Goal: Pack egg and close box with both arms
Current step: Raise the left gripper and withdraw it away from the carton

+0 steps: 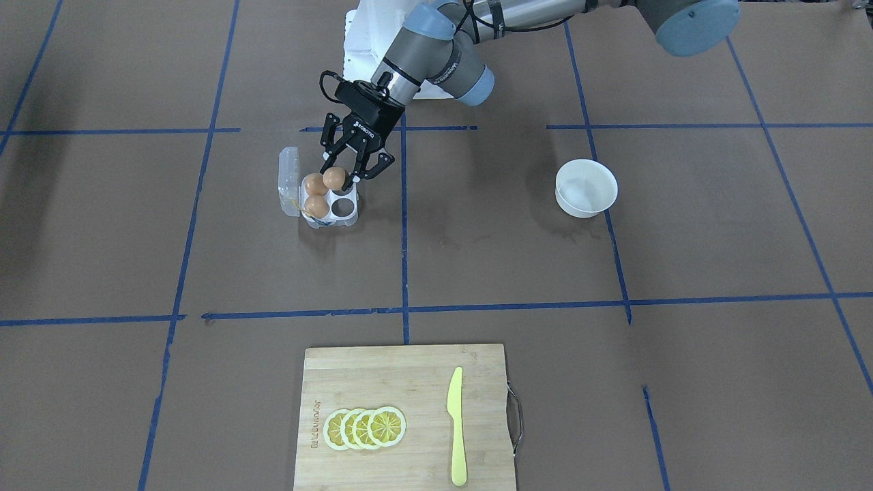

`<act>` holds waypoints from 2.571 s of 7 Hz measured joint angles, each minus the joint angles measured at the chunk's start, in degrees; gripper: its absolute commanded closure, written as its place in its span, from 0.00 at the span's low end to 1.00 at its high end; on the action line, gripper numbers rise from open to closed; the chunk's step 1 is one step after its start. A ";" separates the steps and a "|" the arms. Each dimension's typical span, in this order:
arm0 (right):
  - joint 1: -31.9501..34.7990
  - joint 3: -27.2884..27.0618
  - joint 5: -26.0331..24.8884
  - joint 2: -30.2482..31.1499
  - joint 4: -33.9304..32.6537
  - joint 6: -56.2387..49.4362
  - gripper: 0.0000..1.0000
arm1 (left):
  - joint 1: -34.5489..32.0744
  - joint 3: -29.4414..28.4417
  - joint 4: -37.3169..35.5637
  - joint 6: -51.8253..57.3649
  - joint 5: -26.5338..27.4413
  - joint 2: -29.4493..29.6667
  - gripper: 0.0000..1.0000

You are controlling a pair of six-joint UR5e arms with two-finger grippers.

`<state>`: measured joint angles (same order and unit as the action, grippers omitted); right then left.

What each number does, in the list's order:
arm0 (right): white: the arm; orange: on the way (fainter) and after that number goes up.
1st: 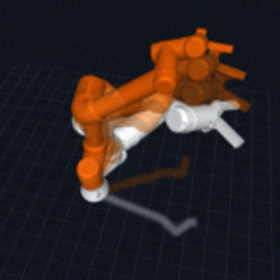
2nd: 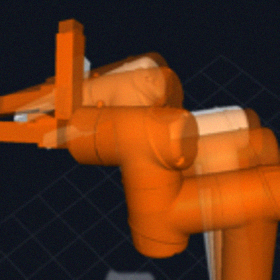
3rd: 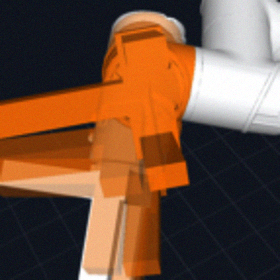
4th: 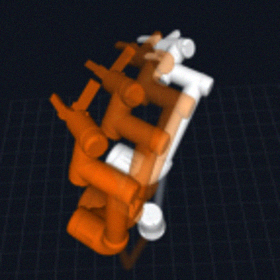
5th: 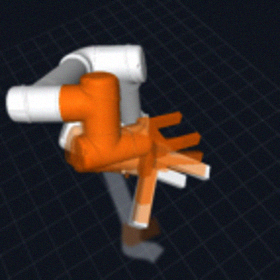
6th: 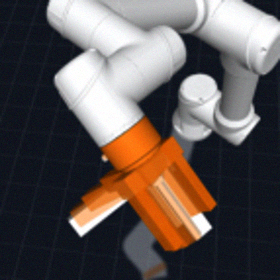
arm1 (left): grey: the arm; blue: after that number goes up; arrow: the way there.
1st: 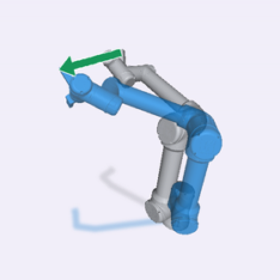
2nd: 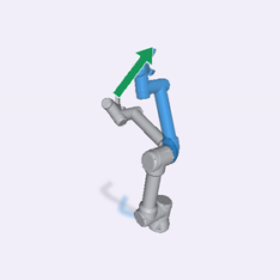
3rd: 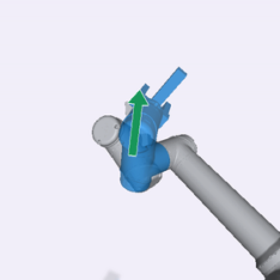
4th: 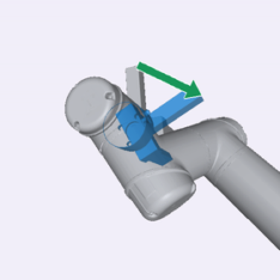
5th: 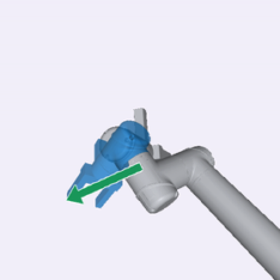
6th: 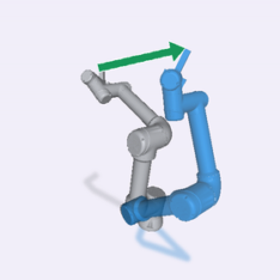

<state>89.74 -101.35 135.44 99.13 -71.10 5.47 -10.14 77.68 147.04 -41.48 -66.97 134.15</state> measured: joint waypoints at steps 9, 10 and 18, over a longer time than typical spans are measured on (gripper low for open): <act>0.00 0.00 0.10 -0.29 0.00 0.15 0.00 | -5.05 7.34 -3.05 -0.36 -9.39 -0.37 0.01; 0.00 -0.04 0.14 -0.32 0.00 0.20 0.00 | -7.63 10.30 -7.42 -0.55 -13.52 -0.89 0.01; 0.00 -1.33 0.25 -0.56 0.07 3.47 0.00 | -41.66 29.74 -59.58 17.68 -37.24 -13.95 0.00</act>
<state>89.73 -102.68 135.69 98.56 -71.04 8.94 -51.79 107.41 87.46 -23.79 -104.21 120.20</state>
